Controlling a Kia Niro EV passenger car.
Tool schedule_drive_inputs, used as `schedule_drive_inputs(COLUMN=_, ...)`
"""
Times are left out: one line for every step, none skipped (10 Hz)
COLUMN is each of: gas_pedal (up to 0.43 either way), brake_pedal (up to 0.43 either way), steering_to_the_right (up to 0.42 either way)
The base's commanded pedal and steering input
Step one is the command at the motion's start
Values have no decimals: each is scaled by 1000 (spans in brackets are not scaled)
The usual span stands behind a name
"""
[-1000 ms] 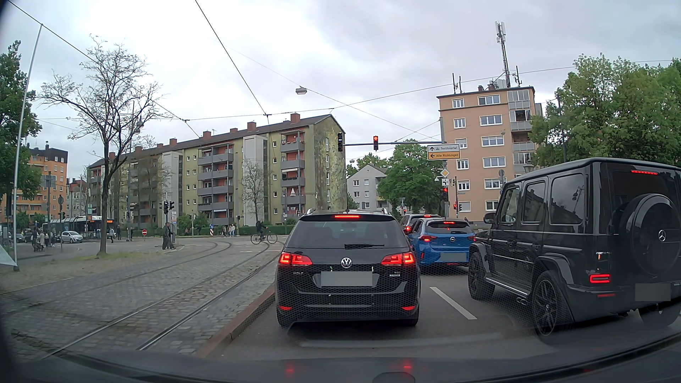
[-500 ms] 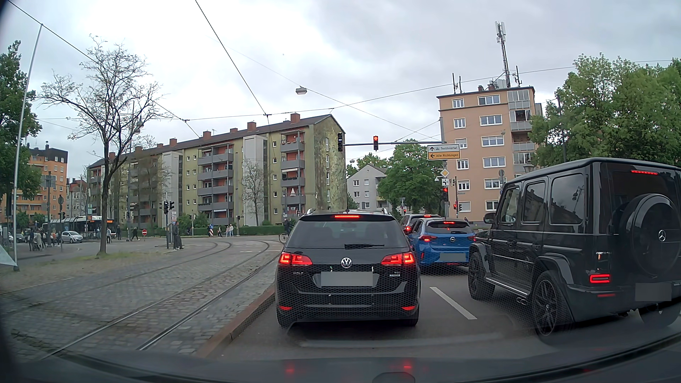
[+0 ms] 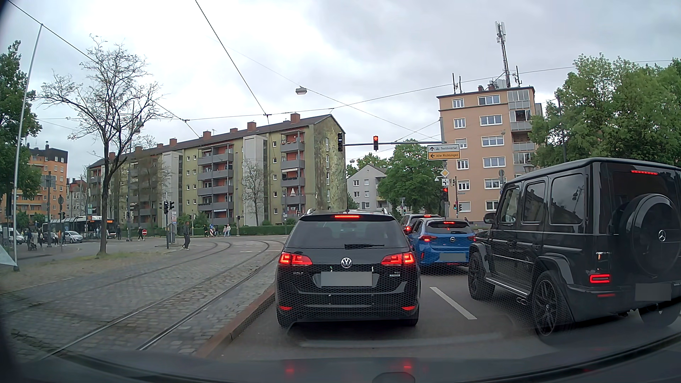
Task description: Follow the waypoints while adhering to traffic rules and regulations
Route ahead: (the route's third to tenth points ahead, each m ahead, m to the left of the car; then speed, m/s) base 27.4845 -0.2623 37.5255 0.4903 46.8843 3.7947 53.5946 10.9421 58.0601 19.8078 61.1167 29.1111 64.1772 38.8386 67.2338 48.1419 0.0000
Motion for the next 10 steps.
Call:
schedule_drive_inputs(gas_pedal=0, brake_pedal=232, steering_to_the_right=-9)
schedule_drive_inputs(gas_pedal=0, brake_pedal=232, steering_to_the_right=-10)
schedule_drive_inputs(gas_pedal=0, brake_pedal=232, steering_to_the_right=-10)
schedule_drive_inputs(gas_pedal=0, brake_pedal=232, steering_to_the_right=-9)
schedule_drive_inputs(gas_pedal=0, brake_pedal=232, steering_to_the_right=-9)
schedule_drive_inputs(gas_pedal=0, brake_pedal=232, steering_to_the_right=-9)
schedule_drive_inputs(gas_pedal=0, brake_pedal=232, steering_to_the_right=-9)
schedule_drive_inputs(gas_pedal=0, brake_pedal=232, steering_to_the_right=-9)
schedule_drive_inputs(gas_pedal=0, brake_pedal=232, steering_to_the_right=-9)
schedule_drive_inputs(gas_pedal=0, brake_pedal=232, steering_to_the_right=-10)
